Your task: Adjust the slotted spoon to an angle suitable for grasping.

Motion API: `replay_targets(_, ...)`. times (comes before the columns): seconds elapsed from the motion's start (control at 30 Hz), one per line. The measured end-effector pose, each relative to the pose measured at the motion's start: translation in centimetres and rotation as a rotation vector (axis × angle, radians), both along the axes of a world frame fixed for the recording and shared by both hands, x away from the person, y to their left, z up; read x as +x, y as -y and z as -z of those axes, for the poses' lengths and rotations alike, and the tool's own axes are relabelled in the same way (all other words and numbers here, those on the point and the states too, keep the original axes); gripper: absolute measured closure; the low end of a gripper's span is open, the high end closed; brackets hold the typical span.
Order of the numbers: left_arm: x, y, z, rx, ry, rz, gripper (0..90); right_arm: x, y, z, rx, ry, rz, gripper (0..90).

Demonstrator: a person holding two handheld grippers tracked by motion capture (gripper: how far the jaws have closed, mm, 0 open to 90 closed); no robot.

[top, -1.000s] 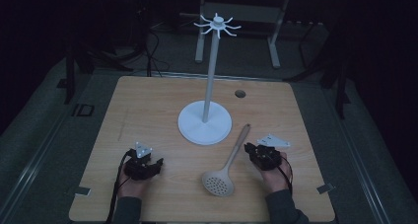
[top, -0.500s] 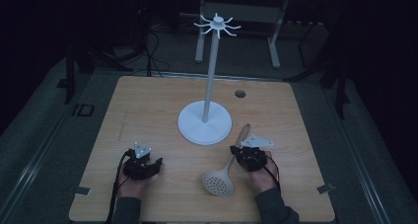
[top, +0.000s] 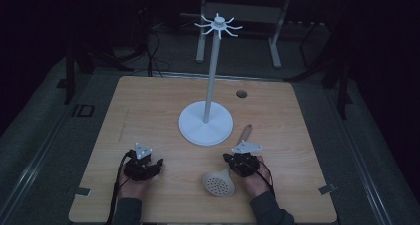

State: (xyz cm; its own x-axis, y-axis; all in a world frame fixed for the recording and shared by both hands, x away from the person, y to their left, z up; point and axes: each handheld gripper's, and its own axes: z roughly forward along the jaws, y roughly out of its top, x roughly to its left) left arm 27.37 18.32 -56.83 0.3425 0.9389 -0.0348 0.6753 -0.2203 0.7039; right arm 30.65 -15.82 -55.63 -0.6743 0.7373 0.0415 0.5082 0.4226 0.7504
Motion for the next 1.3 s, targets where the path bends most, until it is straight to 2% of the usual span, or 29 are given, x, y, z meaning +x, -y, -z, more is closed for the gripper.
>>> replay_targets(0.27, 0.0, 0.0, 0.0, 0.002, -0.002, 0.001, 45.9, -0.5, -0.9, 1.0, -0.035, -0.036, -0.036, 89.7)
replay_targets(0.47, 0.0, 0.0, 0.0, 0.004, -0.002, 0.003, 46.0, -0.9, -1.4, 1.4, -0.04, -0.046, -0.054, 89.7)
replay_targets(0.6, 0.0, 0.0, 0.0, 0.007, -0.003, 0.004, 46.0, -0.9, -1.3, 1.4, -0.04, -0.058, -0.06, 89.6)
replay_targets(1.0, 0.0, -0.1, 0.0, 0.006, -0.004, 0.004, 46.0, -1.2, -0.8, 1.1, -0.075, -0.044, -0.098, 89.8)
replay_targets(1.3, 0.0, -0.1, 0.0, 0.007, -0.006, 0.002, 46.0, -1.3, 0.3, 0.9, -0.077, -0.07, -0.121, 90.0)
